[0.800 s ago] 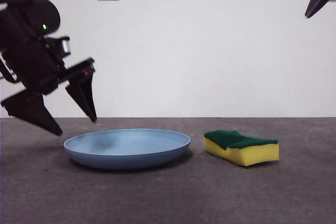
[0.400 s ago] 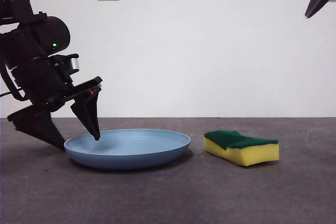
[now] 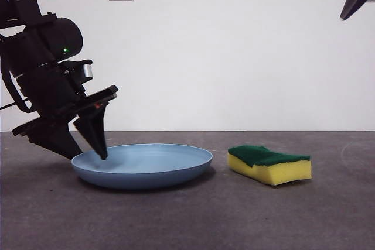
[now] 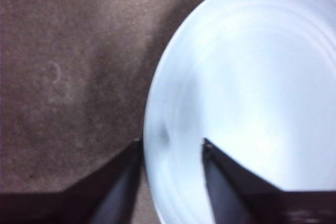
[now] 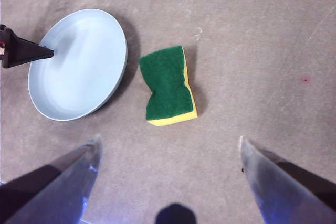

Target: Pick up the plate,pick up the cloth,clean the plate with the cloth

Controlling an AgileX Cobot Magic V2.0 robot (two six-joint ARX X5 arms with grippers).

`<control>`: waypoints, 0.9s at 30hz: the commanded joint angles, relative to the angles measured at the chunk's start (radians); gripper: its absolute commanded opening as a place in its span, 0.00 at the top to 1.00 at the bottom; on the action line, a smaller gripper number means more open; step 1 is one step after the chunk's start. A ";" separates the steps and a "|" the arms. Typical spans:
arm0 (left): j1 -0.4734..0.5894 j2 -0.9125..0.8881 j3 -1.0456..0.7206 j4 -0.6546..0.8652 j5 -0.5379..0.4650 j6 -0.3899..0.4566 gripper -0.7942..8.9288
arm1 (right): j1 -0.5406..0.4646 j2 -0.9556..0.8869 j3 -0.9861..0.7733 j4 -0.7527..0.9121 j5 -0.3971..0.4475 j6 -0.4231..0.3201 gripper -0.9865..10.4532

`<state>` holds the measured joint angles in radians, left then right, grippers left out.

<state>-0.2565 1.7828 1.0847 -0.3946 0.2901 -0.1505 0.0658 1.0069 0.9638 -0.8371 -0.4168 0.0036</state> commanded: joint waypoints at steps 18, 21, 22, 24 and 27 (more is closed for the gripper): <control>-0.006 -0.142 0.005 -0.091 -0.046 0.051 0.93 | 0.128 0.081 0.015 0.013 0.006 -0.016 0.53; -0.006 -0.233 0.021 -0.137 -0.051 0.063 0.93 | 0.187 0.154 0.035 0.023 0.055 -0.032 0.53; -0.006 -0.260 0.027 -0.154 -0.051 0.075 0.93 | 0.200 0.175 0.043 0.025 0.077 -0.040 0.53; -0.006 -0.326 0.042 -0.195 -0.053 0.089 0.93 | 0.242 0.240 0.073 0.029 0.124 -0.058 0.53; -0.006 -0.415 0.052 -0.237 -0.053 0.100 0.93 | 0.288 0.324 0.116 0.043 0.176 -0.087 0.53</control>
<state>-0.2584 1.3884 1.1362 -0.6228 0.2359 -0.0708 0.3428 1.3071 1.0683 -0.8043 -0.2520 -0.0521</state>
